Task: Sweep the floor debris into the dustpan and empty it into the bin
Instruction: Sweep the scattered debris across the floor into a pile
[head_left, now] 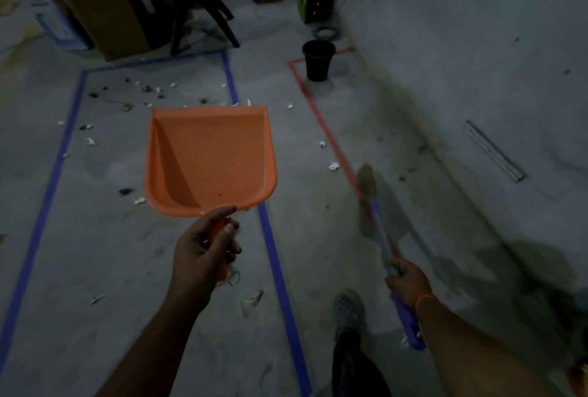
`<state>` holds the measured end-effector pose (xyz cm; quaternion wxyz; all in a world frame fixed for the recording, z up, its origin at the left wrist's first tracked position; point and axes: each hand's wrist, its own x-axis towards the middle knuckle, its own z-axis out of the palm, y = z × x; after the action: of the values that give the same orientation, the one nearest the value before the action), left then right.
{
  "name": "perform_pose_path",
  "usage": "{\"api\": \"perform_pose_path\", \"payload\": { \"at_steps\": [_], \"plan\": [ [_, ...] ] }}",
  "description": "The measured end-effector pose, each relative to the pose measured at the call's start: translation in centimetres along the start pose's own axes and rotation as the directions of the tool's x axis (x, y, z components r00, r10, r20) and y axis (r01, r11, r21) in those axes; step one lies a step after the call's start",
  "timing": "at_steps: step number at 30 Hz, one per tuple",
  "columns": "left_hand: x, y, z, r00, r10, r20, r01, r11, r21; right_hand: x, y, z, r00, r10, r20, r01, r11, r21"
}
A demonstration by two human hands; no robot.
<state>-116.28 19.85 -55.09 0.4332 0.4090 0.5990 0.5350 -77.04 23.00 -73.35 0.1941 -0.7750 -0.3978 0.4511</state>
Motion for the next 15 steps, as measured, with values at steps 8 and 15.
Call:
{"api": "perform_pose_path", "payload": {
  "at_steps": [8,15],
  "plan": [
    [10.1,-0.1,13.6,0.999,-0.038,0.005,0.038,0.999,0.037,13.5,-1.9,-9.6,0.989,0.078,-0.129,-0.082,0.996,-0.022],
    [16.4,1.6,19.5,0.998,-0.069,-0.005,0.069,0.995,0.074,25.8,2.2,-12.8,0.976,0.206,-0.064,-0.208,0.978,-0.020]
  ]
}}
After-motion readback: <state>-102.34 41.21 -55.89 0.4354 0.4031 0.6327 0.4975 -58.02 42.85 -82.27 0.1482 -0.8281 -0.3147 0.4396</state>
